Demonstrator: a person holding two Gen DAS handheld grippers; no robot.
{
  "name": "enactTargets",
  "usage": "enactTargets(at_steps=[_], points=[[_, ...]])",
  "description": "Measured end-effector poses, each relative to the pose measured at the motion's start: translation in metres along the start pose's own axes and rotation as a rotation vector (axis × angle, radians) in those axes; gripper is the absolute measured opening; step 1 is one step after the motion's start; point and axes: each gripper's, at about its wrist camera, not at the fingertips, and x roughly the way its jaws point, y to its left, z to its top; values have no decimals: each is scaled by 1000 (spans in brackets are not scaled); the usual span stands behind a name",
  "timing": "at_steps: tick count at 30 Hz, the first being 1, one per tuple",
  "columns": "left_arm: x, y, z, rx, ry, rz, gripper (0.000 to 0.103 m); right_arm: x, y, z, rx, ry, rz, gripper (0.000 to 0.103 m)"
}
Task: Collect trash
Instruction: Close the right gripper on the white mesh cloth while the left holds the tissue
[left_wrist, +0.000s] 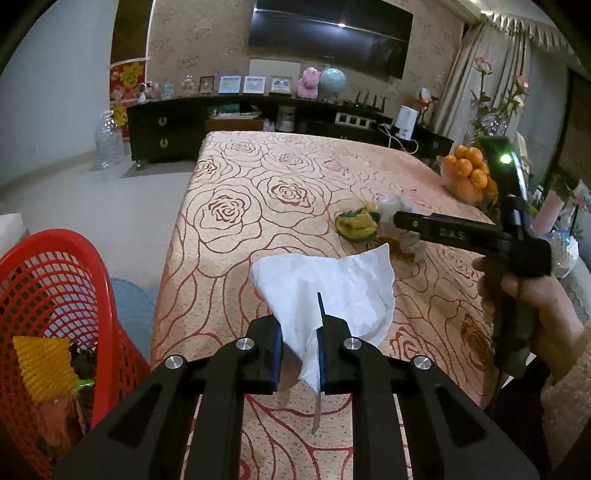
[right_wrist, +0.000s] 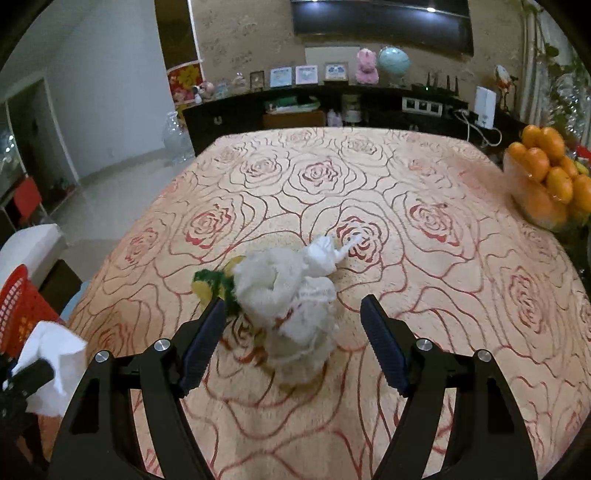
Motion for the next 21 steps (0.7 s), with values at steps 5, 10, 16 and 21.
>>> enactTargets(at_steps=[5, 10, 16, 21], points=[[0, 1, -2, 5, 0, 9, 13, 18, -5, 1, 30, 50, 15, 71], [3, -1, -3, 6, 6, 12, 13, 20, -6, -1, 37, 60, 40, 50], [0, 0, -2, 8, -9, 34, 13, 7, -5, -10, 65, 61, 75, 41], [-6, 3, -2, 2, -25, 39, 13, -24, -12, -16, 114, 24, 90, 41]])
